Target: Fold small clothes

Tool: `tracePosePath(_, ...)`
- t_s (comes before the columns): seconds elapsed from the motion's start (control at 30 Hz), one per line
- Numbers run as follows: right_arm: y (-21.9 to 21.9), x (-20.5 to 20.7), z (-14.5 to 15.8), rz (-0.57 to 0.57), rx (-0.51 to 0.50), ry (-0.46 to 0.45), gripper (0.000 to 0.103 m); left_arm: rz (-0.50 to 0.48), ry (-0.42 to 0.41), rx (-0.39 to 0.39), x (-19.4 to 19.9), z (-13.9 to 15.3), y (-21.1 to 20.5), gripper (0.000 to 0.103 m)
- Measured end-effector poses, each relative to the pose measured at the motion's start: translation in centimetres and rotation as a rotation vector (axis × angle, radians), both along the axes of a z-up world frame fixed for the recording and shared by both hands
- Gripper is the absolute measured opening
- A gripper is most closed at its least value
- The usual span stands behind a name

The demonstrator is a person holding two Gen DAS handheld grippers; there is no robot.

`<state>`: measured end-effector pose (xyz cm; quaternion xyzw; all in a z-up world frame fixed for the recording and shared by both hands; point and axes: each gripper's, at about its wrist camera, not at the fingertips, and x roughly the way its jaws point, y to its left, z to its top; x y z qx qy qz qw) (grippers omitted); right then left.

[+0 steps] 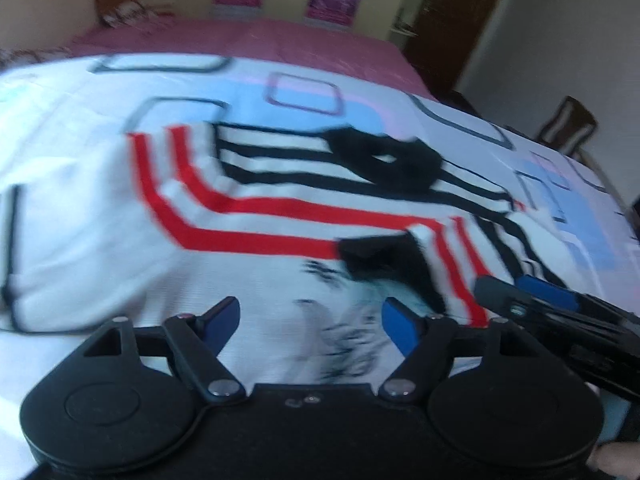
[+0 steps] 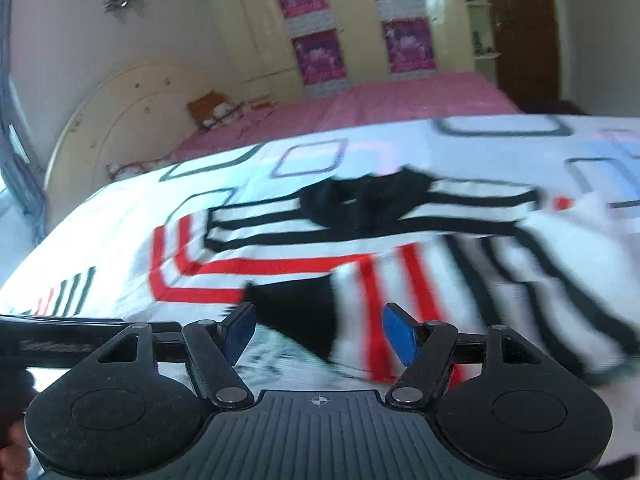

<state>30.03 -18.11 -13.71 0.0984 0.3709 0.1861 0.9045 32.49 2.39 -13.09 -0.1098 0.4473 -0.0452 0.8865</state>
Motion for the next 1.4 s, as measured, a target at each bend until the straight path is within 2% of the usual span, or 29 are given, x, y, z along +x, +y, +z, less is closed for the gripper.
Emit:
tracePosePath(0.17,-5.4,-2.3,0.4,-0.093,-0.131,-0.015,0.069,-0.018,0.045,-0.110,2.7,-1.9,-2.4,0.066)
tracePosePath(0.3,-9.5,-3.0,-1.3,-0.201,-0.190,0.037,0.069,-0.001,0.046,-0.160,4.0,-2.2,-3.2,0.060)
tracePosePath(0.33,-10.4,-3.0,-1.8,-0.226,-0.192,0.050,0.069,0.011,0.046,-0.160,4.4,-2.4,-3.3,0.053)
tracePosePath(0.37,-11.0,-3.0,-2.1,-0.244,-0.195,0.057,0.069,0.016,0.043,-0.160,4.6,-2.6,-3.3,0.042)
tracePosePath(0.43,-11.9,-2.6,-2.9,-0.267,-0.208,0.070,0.069,0.029,0.032,-0.155,4.9,-3.0,-3.1,0.030)
tracePosePath(0.47,-12.1,-2.5,-3.2,-0.273,-0.209,0.077,0.069,0.026,0.018,-0.158,4.9,-3.0,-3.0,0.018)
tracePosePath(0.57,-12.6,-1.9,-4.3,-0.288,-0.200,0.097,0.068,-0.003,-0.019,-0.169,4.6,-2.7,-2.8,0.011)
tracePosePath(0.63,-12.9,-1.4,-4.6,-0.286,-0.180,0.105,0.041,-0.022,-0.069,-0.174,4.3,-1.6,-2.8,0.009)
tracePosePath(0.77,-12.7,-0.2,-4.5,-0.298,-0.146,0.094,0.040,-0.024,-0.177,-0.186,3.6,2.0,-1.7,0.009)
tracePosePath(0.83,-12.7,0.4,-4.5,-0.302,-0.121,0.094,0.040,0.005,-0.220,-0.184,3.3,3.4,-0.2,0.009)
tracePosePath(0.87,-12.6,0.6,-4.5,-0.303,-0.117,0.098,0.036,0.024,-0.238,-0.173,3.2,3.9,0.6,0.009)
tracePosePath(0.9,-12.6,0.8,-4.7,-0.302,-0.114,0.107,0.024,0.039,-0.248,-0.150,3.2,4.0,1.4,0.009)
tracePosePath(0.93,-12.5,0.9,-4.8,-0.302,-0.113,0.113,0.023,0.051,-0.238,-0.123,3.3,3.7,2.2,0.009)
tracePosePath(1.03,-12.6,0.6,-4.8,-0.307,-0.102,0.105,0.019,0.075,-0.155,-0.106,3.5,1.2,3.3,0.009)
tracePosePath(1.17,-13.6,-0.3,-5.3,-0.351,-0.099,0.112,0.018,0.053,-0.077,-0.055,3.1,-2.0,2.0,0.009)
tracePosePath(1.27,-13.5,-0.6,-4.8,-0.314,-0.129,0.123,0.018,0.041,-0.082,-0.015,2.8,-2.3,1.9,0.011)
tracePosePath(1.33,-14.0,-1.1,-4.1,-0.292,-0.122,0.133,0.018,0.046,-0.086,0.021,2.8,-1.5,1.8,0.022)
tracePosePath(1.37,-14.3,-1.4,-3.7,-0.289,-0.112,0.133,0.021,0.060,-0.100,0.035,2.5,-1.0,1.9,0.024)
tracePosePath(1.4,-14.7,-1.9,-3.2,-0.295,-0.100,0.123,0.034,0.072,-0.116,0.045,2.2,-0.9,2.2,0.024)
